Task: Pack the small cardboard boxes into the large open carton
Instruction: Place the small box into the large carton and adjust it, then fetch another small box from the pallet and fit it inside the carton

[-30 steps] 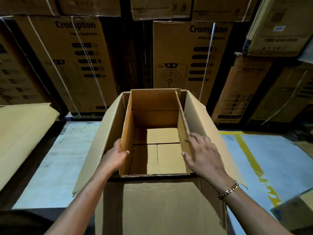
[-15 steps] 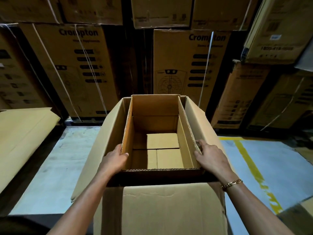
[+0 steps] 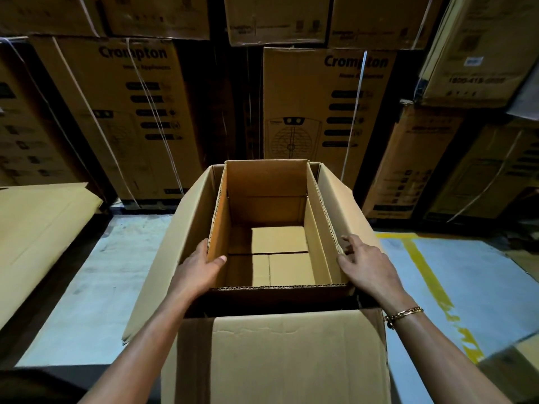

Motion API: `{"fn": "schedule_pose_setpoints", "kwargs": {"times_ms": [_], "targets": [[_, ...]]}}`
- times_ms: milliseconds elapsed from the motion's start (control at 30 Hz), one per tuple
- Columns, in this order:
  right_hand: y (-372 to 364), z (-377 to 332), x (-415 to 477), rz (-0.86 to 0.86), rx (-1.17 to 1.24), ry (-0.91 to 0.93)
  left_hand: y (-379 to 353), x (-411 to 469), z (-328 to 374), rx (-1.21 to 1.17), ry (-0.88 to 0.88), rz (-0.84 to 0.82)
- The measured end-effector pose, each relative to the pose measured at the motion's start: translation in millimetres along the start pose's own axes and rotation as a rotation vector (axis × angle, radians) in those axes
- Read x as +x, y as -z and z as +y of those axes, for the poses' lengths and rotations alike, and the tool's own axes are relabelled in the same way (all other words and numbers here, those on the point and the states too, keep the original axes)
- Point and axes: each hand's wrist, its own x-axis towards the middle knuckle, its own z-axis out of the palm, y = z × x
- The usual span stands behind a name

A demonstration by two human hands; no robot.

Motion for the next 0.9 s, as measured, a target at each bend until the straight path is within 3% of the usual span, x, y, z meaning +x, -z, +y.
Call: {"fn": "schedule_pose_setpoints", "kwargs": {"times_ms": [367,500,667,900], "targets": [[7.6,-5.8,-0.2,0.053,0.061,0.073,15.3,-16.9,3.7,0.001,-0.140,0.141],[15.5,-29.5,19.5,0.038,0.012,0.202,38.4,-12.8,12.0,0.101,-0.204,0.178],[17.3,-89.5,53.5,0.013,-0.082,0.322,81.5,-5.0,10.3,0.214,-0.229,0.268],[-0.6,-227.0,79.0,0.024,-0.075,0.507,163.1,-0.3,-23.4,0.271,-0.276,0.436]]}}
